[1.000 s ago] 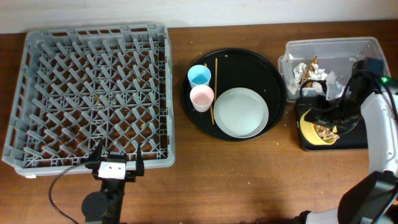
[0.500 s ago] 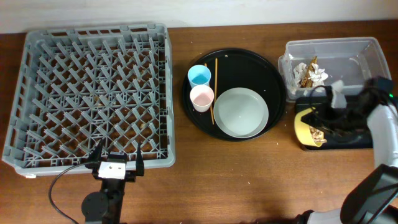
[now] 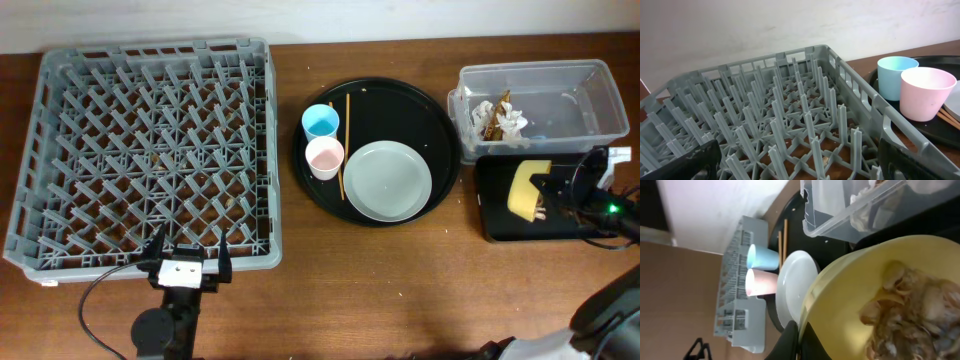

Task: Sort waste into correct bins and load items into the dishwasher rack
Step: 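Carry the yellow bowl right and tip shells onto the black tray, then return the yellow bowl to the round tray with the right gripper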

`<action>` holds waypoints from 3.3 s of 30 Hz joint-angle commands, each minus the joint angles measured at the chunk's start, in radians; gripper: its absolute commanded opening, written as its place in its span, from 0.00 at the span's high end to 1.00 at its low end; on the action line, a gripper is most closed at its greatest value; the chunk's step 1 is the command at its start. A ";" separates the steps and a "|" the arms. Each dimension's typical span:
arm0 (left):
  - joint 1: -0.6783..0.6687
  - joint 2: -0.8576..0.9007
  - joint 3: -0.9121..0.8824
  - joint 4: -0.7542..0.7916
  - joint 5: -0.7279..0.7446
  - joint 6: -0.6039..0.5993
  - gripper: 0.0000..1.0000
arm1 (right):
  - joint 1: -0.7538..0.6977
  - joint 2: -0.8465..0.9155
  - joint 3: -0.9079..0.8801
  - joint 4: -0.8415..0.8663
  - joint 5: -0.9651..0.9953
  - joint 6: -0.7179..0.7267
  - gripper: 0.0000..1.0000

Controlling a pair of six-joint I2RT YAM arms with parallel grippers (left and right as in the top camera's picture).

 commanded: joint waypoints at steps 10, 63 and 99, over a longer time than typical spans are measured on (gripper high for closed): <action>0.002 -0.006 -0.005 -0.002 0.011 0.016 0.01 | -0.016 0.152 -0.008 -0.037 -0.317 -0.088 0.96; 0.002 -0.006 -0.005 -0.002 0.011 0.016 0.01 | -0.199 0.106 -0.007 -0.109 -0.352 0.163 0.96; 0.002 -0.006 -0.005 -0.002 0.011 0.016 0.01 | 1.131 0.230 0.558 0.345 1.423 0.328 0.96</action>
